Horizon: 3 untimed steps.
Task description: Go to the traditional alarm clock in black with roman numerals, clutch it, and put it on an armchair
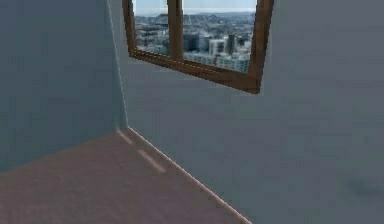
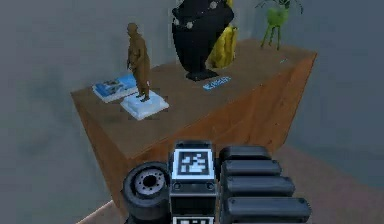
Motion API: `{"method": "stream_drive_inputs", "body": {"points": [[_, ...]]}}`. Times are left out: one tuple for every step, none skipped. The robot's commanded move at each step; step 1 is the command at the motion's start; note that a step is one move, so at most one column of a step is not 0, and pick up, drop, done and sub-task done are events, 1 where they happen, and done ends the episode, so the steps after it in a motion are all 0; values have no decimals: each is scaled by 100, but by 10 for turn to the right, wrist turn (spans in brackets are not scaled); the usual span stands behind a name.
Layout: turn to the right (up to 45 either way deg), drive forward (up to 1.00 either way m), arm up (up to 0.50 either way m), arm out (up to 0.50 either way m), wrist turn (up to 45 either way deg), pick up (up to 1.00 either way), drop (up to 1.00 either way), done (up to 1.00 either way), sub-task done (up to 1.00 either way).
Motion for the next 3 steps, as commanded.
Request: {"method": "stream_drive_inputs", "body": {"points": [[0,35,0,0,0,0,0,0,0],[-450,0,0,0,0,0,0,0,0],[-240,0,0,0,0,0,0,0,0]]}}
